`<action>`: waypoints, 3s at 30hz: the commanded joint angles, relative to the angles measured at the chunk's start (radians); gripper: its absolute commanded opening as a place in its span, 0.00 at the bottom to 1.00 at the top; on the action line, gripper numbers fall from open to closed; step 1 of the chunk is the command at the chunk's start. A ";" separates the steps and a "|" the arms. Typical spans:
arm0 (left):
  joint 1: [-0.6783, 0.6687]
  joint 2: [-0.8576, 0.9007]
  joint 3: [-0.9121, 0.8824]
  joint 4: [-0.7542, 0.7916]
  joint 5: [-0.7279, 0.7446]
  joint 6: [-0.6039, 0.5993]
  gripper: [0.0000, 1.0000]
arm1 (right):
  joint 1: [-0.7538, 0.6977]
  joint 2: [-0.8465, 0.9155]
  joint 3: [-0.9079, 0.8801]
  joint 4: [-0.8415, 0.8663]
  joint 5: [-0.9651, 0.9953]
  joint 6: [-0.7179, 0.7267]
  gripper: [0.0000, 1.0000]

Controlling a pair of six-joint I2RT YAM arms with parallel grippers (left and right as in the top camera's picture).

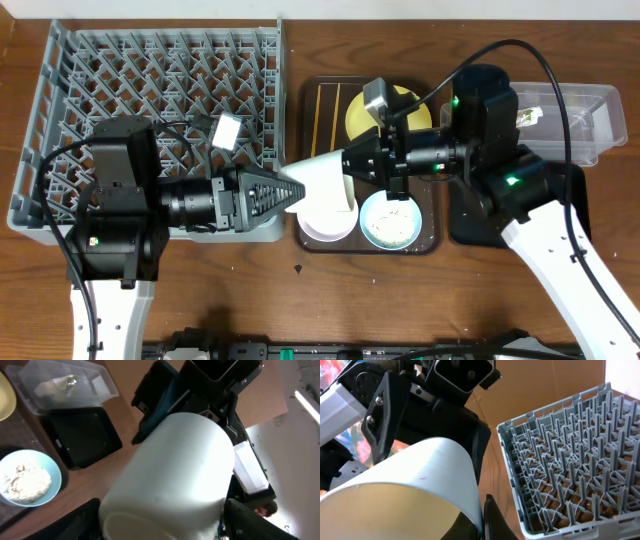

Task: Sort waste into correct bins and load items into the dishwasher
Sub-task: 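Take the white cup with the left gripper and carry it to the rack, then place the white cup in the dish rack with the left gripper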

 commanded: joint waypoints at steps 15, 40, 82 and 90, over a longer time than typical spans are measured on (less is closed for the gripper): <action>-0.017 -0.001 0.021 0.005 0.037 -0.001 0.62 | 0.093 0.024 0.009 0.071 0.091 0.086 0.01; 0.097 -0.003 0.024 -0.335 -0.895 0.058 0.52 | -0.212 0.000 0.009 -0.385 0.315 0.019 0.59; 0.360 0.266 0.137 -0.410 -1.093 0.115 0.83 | 0.077 0.041 0.008 -0.524 0.797 0.089 0.70; 0.182 0.098 0.159 -0.435 -0.994 0.264 0.84 | 0.138 0.158 0.008 -0.602 1.033 0.354 0.53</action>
